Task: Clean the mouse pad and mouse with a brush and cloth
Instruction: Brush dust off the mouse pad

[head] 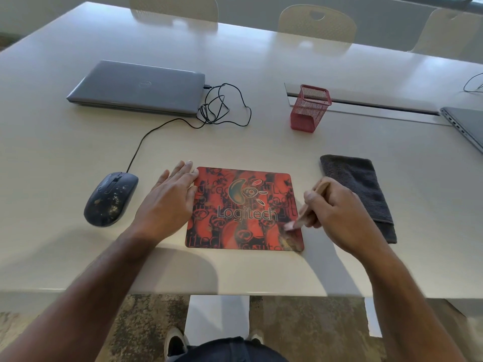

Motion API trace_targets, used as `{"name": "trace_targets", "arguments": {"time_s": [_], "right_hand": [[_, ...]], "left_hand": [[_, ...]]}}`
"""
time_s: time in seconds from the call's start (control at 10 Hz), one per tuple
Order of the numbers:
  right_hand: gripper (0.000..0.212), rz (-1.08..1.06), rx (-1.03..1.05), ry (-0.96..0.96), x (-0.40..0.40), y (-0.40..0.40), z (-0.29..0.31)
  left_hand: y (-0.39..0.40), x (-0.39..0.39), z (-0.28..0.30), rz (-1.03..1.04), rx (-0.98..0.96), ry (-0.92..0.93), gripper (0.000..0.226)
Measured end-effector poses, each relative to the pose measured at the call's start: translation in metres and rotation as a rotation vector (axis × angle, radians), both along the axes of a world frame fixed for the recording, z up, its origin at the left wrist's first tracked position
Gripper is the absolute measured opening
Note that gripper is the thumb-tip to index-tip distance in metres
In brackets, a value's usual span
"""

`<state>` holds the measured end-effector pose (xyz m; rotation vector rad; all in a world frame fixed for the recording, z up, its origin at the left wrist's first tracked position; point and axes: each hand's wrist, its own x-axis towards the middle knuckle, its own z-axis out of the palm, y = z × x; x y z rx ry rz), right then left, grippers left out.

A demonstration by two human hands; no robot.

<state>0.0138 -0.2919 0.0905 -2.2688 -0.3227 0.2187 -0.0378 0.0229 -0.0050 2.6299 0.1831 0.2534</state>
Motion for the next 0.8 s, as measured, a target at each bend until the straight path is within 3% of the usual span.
{"name": "trace_targets", "arguments": {"time_s": [0.2, 0.3, 0.5, 0.6, 0.7, 0.8], "right_hand": [[0.015, 0.054, 0.259, 0.051, -0.004, 0.005, -0.004], [0.016, 0.111, 0.274, 0.083, -0.007, 0.007, -0.02], [0.017, 0.142, 0.044, 0.095, -0.005, -0.026, 0.0], [0.015, 0.134, 0.11, 0.084, -0.007, -0.029, 0.007], [0.012, 0.192, 0.307, 0.125, -0.012, -0.013, -0.002], [0.012, 0.264, 0.325, 0.177, -0.017, -0.005, -0.013]], "left_hand": [[0.0, 0.0, 0.001, -0.005, -0.005, 0.008, 0.049], [0.0, -0.001, 0.002, -0.007, -0.005, 0.01, 0.049], [0.001, -0.001, 0.001, -0.005, -0.006, 0.008, 0.049], [0.001, -0.001, 0.001, -0.005, -0.004, 0.008, 0.049], [0.0, -0.001, 0.001, -0.004, -0.006, 0.007, 0.049], [-0.001, -0.001, 0.002, -0.001, -0.014, 0.007, 0.048]]}}
